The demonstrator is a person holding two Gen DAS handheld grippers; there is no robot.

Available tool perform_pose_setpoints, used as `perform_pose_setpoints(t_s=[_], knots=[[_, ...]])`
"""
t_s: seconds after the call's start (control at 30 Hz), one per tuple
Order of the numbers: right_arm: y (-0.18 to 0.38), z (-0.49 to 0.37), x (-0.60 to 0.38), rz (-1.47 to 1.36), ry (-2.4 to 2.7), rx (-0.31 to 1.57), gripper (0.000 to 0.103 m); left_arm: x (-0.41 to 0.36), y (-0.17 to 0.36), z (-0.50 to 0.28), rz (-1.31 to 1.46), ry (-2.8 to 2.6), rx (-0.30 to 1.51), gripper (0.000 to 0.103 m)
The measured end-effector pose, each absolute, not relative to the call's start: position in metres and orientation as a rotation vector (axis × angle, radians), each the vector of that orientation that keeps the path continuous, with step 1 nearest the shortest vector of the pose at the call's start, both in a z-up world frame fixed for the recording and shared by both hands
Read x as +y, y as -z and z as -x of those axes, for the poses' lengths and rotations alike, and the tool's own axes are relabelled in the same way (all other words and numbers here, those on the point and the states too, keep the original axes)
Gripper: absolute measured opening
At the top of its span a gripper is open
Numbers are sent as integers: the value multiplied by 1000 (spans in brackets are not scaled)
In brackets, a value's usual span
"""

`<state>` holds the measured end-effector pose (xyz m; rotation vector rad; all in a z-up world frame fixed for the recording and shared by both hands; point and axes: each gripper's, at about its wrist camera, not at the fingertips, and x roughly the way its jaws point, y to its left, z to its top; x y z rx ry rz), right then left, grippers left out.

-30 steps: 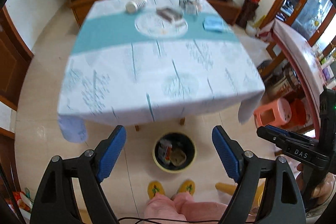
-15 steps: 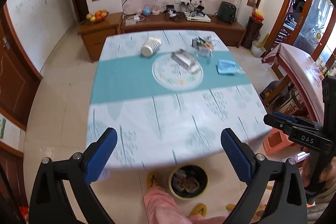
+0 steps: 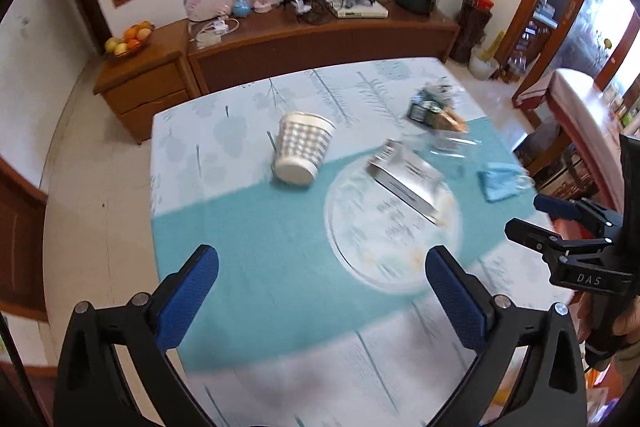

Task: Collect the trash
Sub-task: 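Grasp the gray checkered paper cup with the left tool while the right tool grasps the silver EARPLUGS box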

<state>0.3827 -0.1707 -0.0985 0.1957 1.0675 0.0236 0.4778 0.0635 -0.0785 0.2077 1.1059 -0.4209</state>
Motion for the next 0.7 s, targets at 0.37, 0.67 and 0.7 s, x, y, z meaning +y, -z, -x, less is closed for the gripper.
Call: perform_pose_setpoints(t_s=[0.37,0.67,0.7], knots=[[193,-486,-172,-117,-28,1213,83,33,184,-607,-219,409,1250,102],[227,-502,-159,-31,-52,1270,84,11,235,-643,-238,399,1312,102],[229,-502,-157,-20,-47,1268,84,10,240,-645,-235,396,1319,102]])
